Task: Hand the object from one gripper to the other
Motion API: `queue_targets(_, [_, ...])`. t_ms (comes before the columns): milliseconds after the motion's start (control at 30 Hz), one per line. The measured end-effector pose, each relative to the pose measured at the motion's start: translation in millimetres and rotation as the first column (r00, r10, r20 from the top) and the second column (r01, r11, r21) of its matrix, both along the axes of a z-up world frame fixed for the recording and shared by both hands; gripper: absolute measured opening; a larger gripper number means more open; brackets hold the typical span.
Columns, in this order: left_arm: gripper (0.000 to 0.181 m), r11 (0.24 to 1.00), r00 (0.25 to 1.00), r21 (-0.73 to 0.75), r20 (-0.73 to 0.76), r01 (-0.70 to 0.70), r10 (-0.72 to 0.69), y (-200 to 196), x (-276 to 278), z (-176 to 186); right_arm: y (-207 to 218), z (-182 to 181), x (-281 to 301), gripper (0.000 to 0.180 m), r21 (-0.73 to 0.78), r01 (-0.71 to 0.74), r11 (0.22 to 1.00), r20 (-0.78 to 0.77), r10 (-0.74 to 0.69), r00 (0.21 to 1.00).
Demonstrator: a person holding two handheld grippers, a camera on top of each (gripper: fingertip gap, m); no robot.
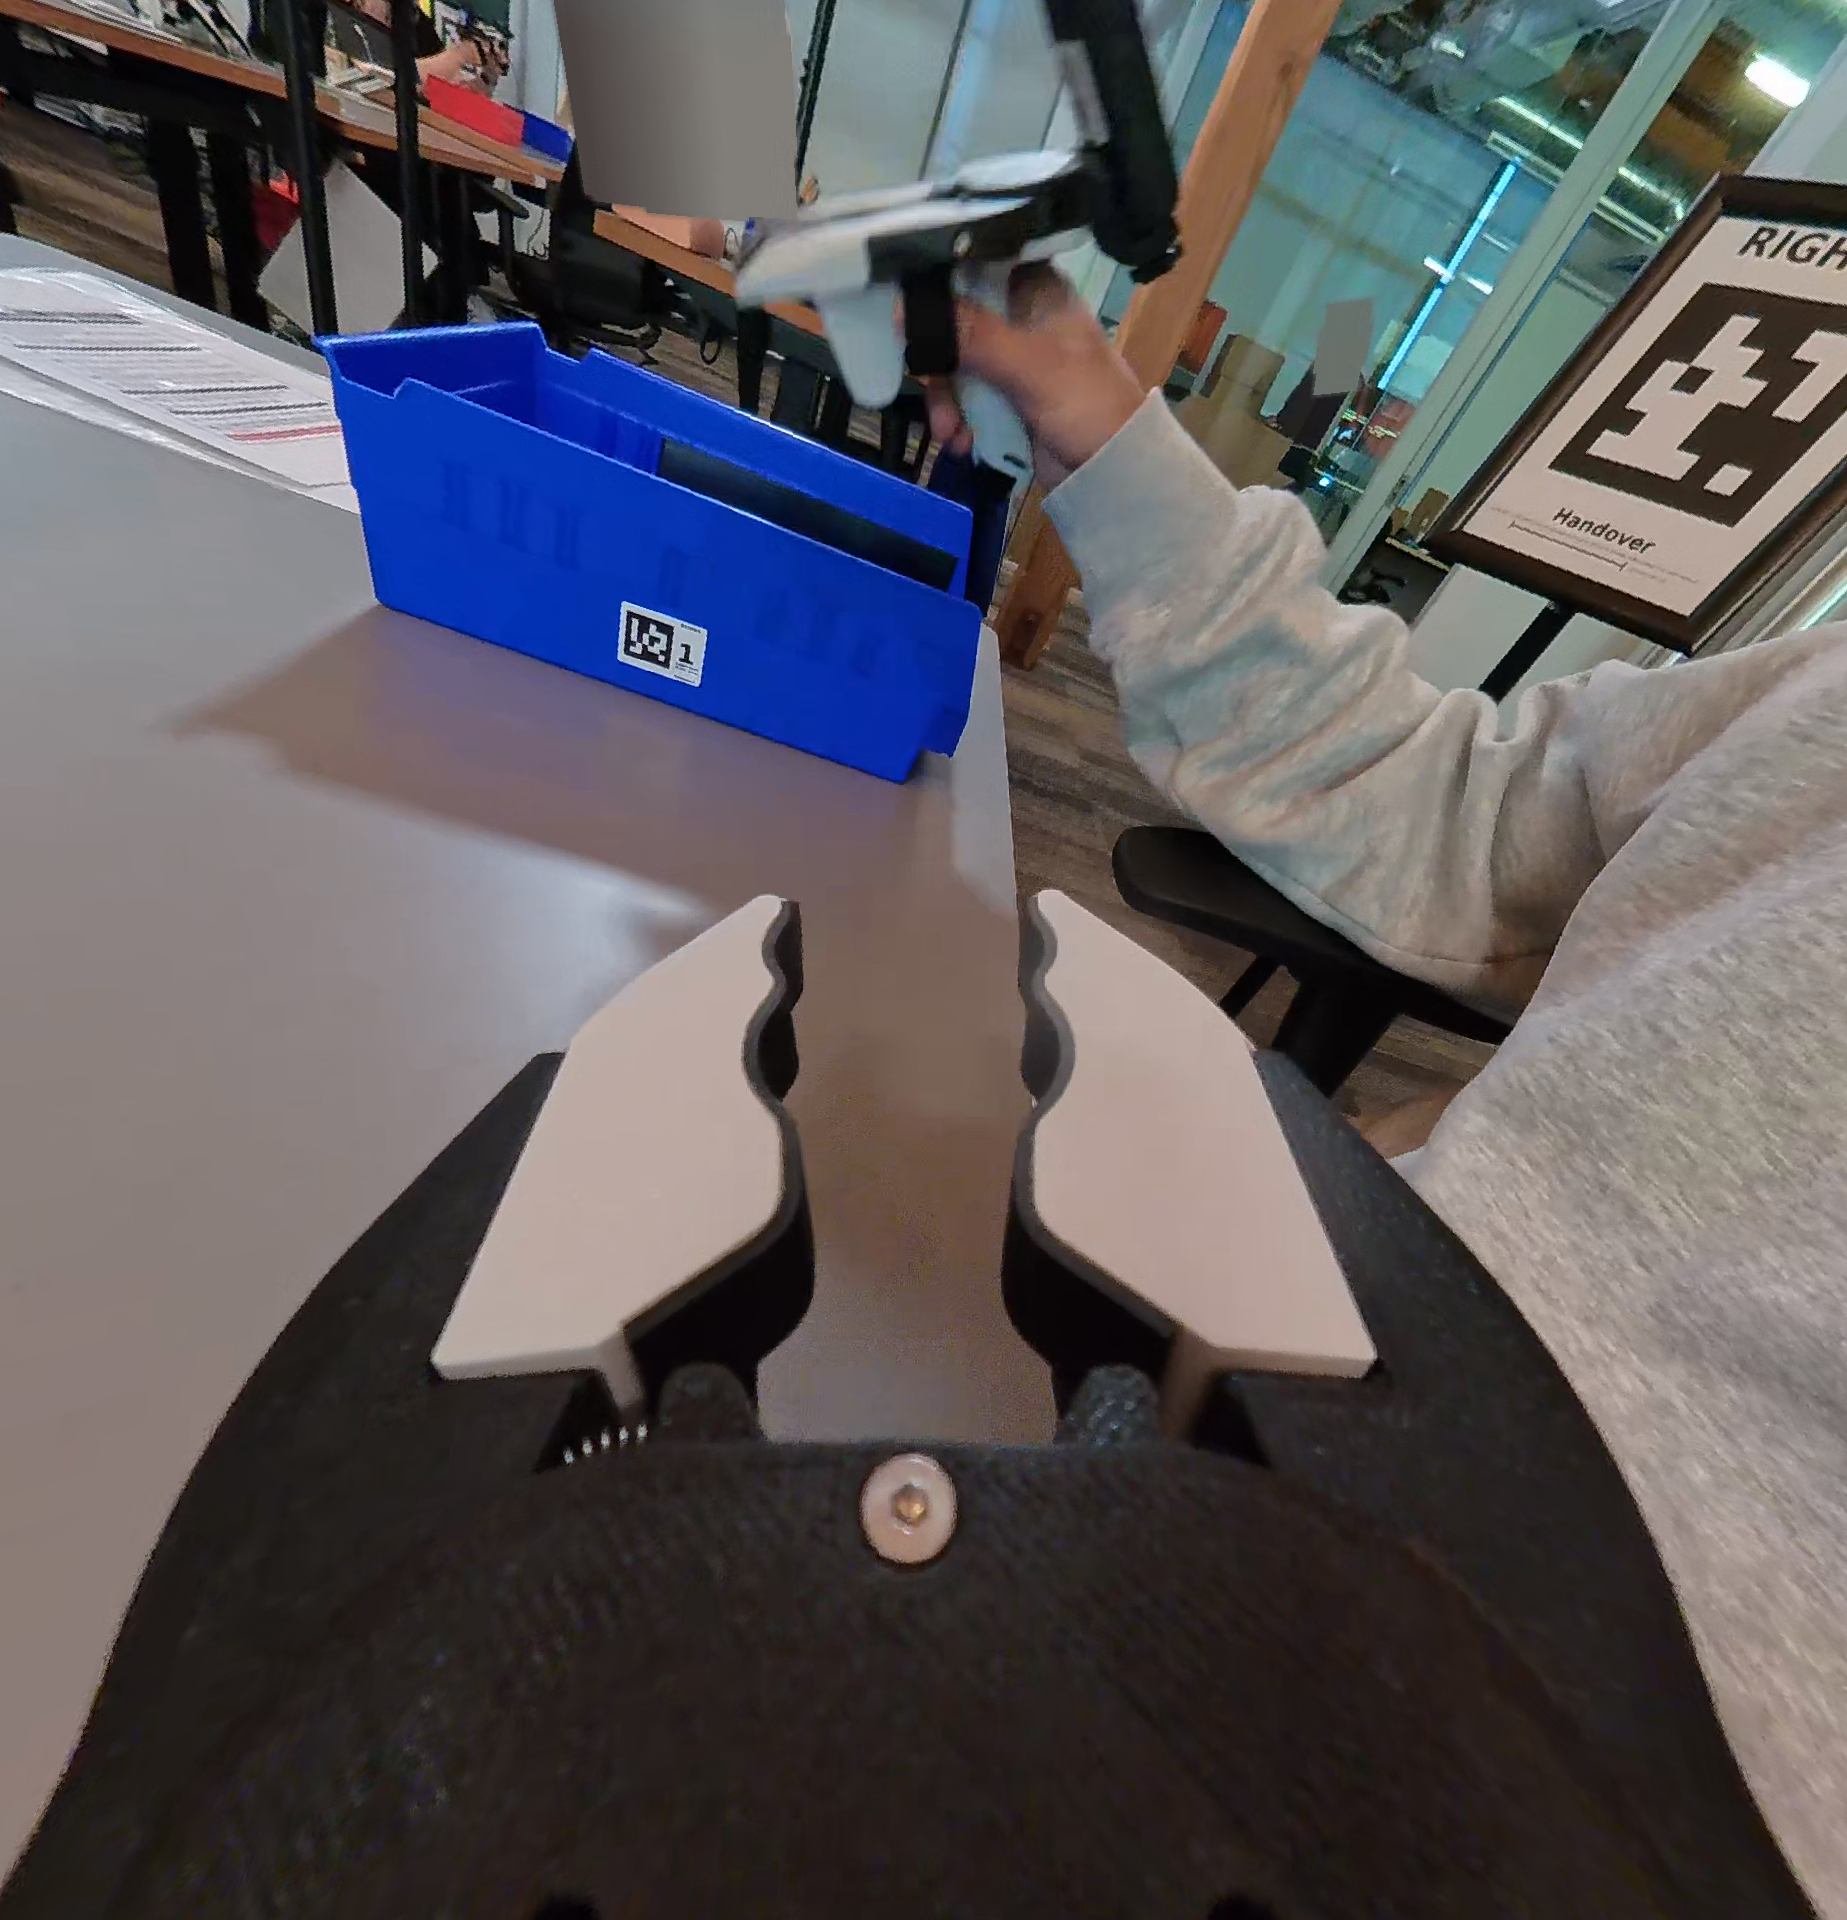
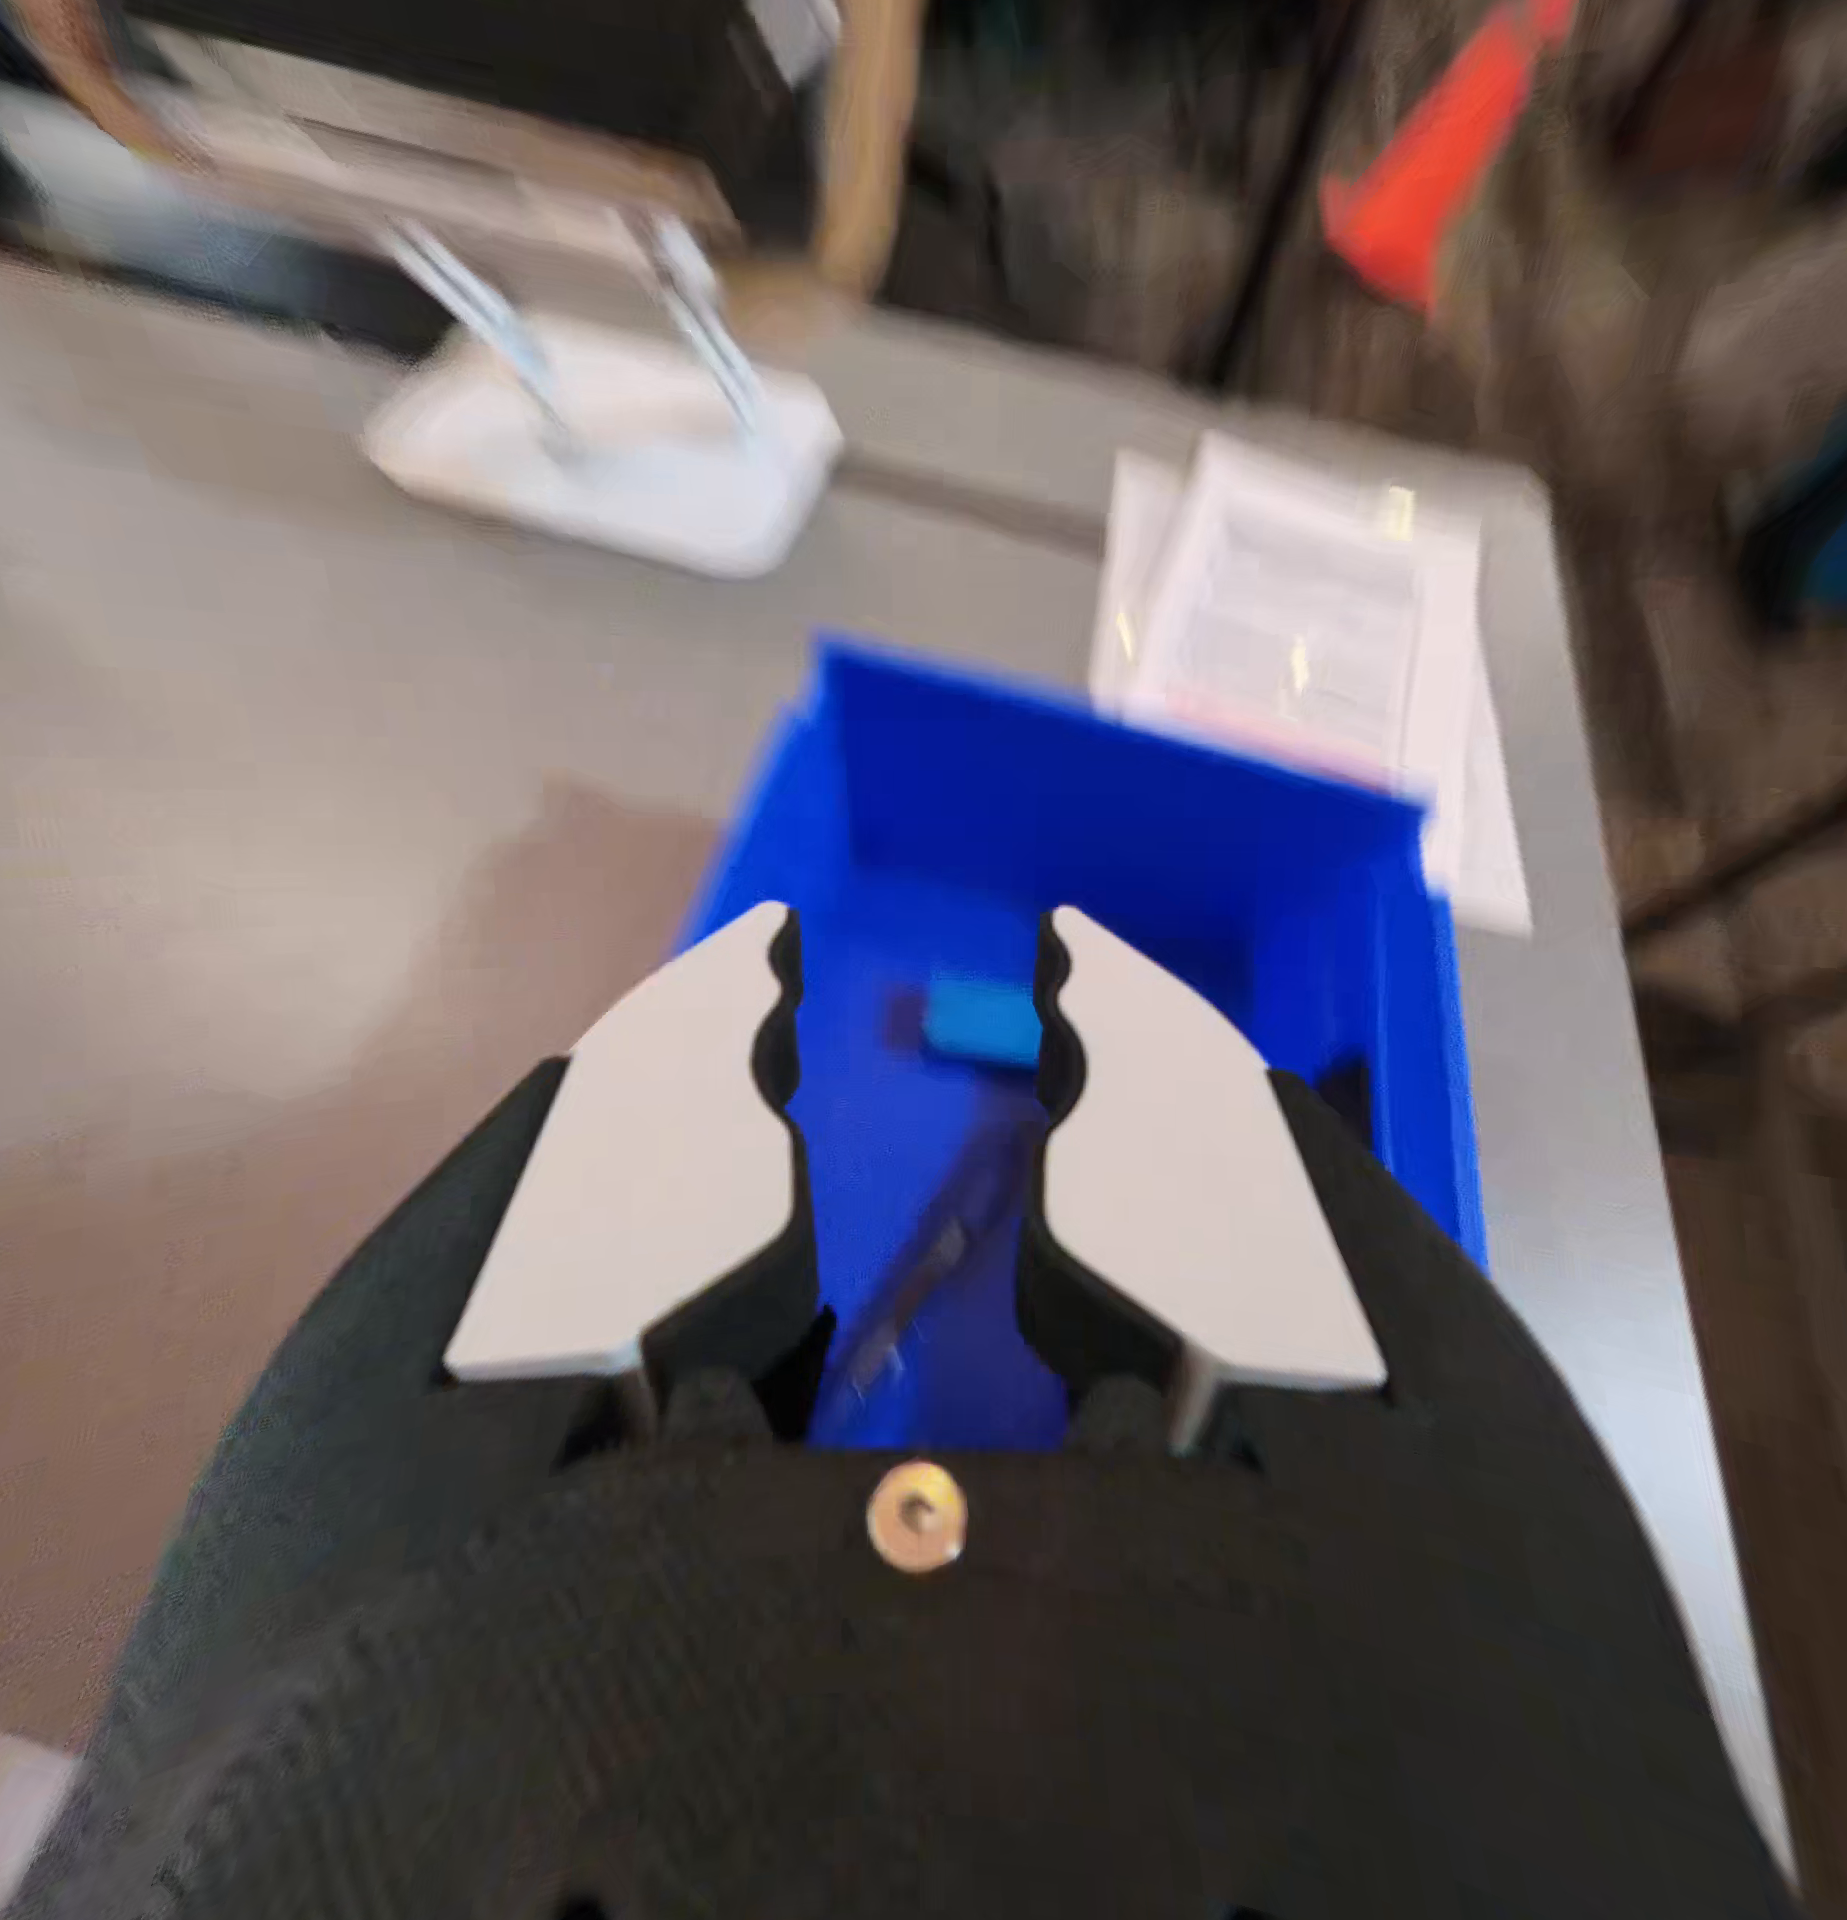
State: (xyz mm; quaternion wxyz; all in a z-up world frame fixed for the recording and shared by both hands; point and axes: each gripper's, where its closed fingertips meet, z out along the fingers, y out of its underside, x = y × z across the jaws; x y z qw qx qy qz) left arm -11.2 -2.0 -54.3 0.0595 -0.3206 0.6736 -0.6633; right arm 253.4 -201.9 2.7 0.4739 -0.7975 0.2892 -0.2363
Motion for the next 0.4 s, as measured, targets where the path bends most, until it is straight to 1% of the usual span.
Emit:
queue_targets(33, [0.041,1.000,1.000,0.002,0.003,0.001,-0.001,-1,0,1,18,23,-14,0.043,0.061,-0.060,0.996,0.099,0.053,0.994])
queue_targets(100, [0.041,1.000,1.000,0.013,0.015,-0.001,0.000,-2,-1,3,54,55,-47,0.043,0.120,-0.183,0.976,0.273,0.145,0.951])
queue_targets(133, [0.041,1.000,1.000,0.018,0.024,-0.003,0.003,-1,-2,5,74,60,-64,0.043,0.119,-0.242,0.963,0.326,0.192,0.926])
queue_targets(167, [0.041,1.000,0.999,0.022,0.034,-0.010,0.009,0,-2,9,94,58,-80,0.048,0.104,-0.291,0.951,0.349,0.239,0.906])
queue_targets(267, [0.039,0.999,0.997,0.009,0.070,-0.044,0.043,9,-2,26,153,30,-129,0.051,0.081,-0.429,0.900,0.323,0.383,0.865])
queue_targets(333, [0.038,0.997,0.992,-0.015,0.097,-0.081,0.082,23,-2,43,190,7,-167,0.048,0.137,-0.535,0.834,0.296,0.480,0.825])
queue_targets(400, [0.036,0.989,0.980,-0.019,0.131,-0.148,0.149,47,-1,63,219,-21,-201,0.046,0.189,-0.615,0.765,0.257,0.566,0.783])
